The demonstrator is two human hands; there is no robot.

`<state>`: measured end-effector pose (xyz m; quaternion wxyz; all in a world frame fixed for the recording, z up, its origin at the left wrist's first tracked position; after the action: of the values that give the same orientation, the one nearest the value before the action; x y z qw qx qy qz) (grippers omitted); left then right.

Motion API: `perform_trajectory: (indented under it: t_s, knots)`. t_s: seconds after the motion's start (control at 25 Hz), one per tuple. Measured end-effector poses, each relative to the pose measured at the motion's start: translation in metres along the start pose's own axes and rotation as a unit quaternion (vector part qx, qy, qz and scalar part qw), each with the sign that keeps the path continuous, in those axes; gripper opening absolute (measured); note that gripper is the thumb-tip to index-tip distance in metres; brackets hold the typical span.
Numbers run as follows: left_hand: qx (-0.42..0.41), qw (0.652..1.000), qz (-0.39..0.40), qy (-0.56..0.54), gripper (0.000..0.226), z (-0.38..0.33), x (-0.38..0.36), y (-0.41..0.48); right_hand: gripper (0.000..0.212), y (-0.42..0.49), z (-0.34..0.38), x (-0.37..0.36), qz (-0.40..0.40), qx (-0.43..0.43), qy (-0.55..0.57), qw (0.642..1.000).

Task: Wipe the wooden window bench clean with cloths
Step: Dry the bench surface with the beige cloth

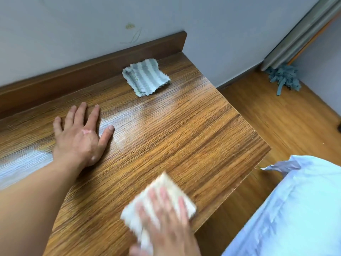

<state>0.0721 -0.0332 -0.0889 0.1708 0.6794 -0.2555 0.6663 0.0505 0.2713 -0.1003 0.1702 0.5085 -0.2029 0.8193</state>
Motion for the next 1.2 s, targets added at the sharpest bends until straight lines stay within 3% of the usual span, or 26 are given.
perform_trajectory:
  t_s: [0.04,0.12,0.16,0.2,0.24,0.36,0.44,0.56,0.64,0.68,0.76,0.84,0.92,1.04,1.12,1.2]
  knots:
    - [0.0,1.0,0.0,0.0,0.084,-0.001,-0.001,0.001,0.049,-0.026,0.002,-0.012,0.06,-0.024,-0.008,0.998]
    - [0.003,1.0,-0.001,-0.001,0.085,-0.005,-0.001,0.003,0.043,-0.033,-0.035,0.005,0.083,-0.118,-0.053,0.988]
    - [0.002,1.0,-0.002,-0.004,0.086,-0.007,-0.002,0.005,0.046,-0.023,-0.06,0.035,0.11,-0.123,-0.061,0.984]
    - [0.001,1.0,-0.005,-0.006,0.086,-0.007,-0.003,0.006,0.052,-0.026,-0.097,0.057,0.101,-0.054,-0.145,0.983]
    - [0.0,1.0,-0.011,-0.005,0.086,-0.007,-0.004,0.007,0.057,-0.014,-0.134,0.079,0.053,-0.012,-0.154,0.987]
    - [-0.007,0.999,-0.036,0.008,0.085,-0.003,-0.007,0.005,0.07,0.01,-0.19,0.12,-0.081,-0.196,-0.133,0.968]
    - [-0.005,0.999,-0.034,0.007,0.085,-0.001,-0.005,0.004,0.067,-0.001,-0.154,0.089,-0.151,-0.225,-0.129,0.954]
    - [-0.005,1.0,-0.022,0.017,0.086,0.0,-0.004,0.003,0.062,-0.052,-0.028,-0.011,-0.117,-0.092,-0.126,0.981]
    - [-0.007,1.0,-0.002,0.017,0.085,-0.001,-0.004,0.005,0.058,-0.075,0.038,-0.051,0.044,0.035,-0.059,0.997]
    - [-0.016,1.0,0.015,0.006,0.084,-0.002,-0.003,0.006,0.059,-0.068,0.05,-0.051,0.083,0.085,-0.03,0.992]
    - [-0.036,0.997,0.063,-0.034,0.08,0.006,0.005,0.007,0.061,-0.019,0.043,-0.021,0.067,0.146,-0.022,0.987]
    - [-0.011,0.997,0.07,-0.042,0.079,0.039,0.011,-0.002,0.064,0.037,0.018,0.016,0.029,0.197,-0.103,0.975]
    - [0.055,0.998,0.027,-0.023,0.081,0.094,0.016,-0.018,0.063,0.113,-0.028,0.05,-0.015,0.073,-0.16,0.984]
    - [0.133,0.991,0.002,-0.018,0.09,0.182,0.018,-0.038,0.063,0.184,-0.039,0.072,-0.017,-0.097,-0.101,0.99]
    - [0.17,0.985,-0.014,-0.022,0.095,0.213,0.013,-0.044,0.068,0.174,-0.002,0.05,-0.053,-0.095,-0.1,0.989]
    - [0.182,0.982,-0.035,-0.027,0.093,0.221,0.006,-0.043,0.075,0.126,0.069,0.004,-0.029,0.046,-0.12,0.991]
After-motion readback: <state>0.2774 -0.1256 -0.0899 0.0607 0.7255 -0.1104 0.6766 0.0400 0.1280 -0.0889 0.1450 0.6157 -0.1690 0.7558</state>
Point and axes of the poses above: each hand's wrist, its own y-axis towards the middle knuckle, its own x-axis out of the back of the hand, z = x × y, the point moved 2 cm from there along y, towards the middle knuckle, and after that the axes turned 9 degrees about x, right-handed, at the moved point
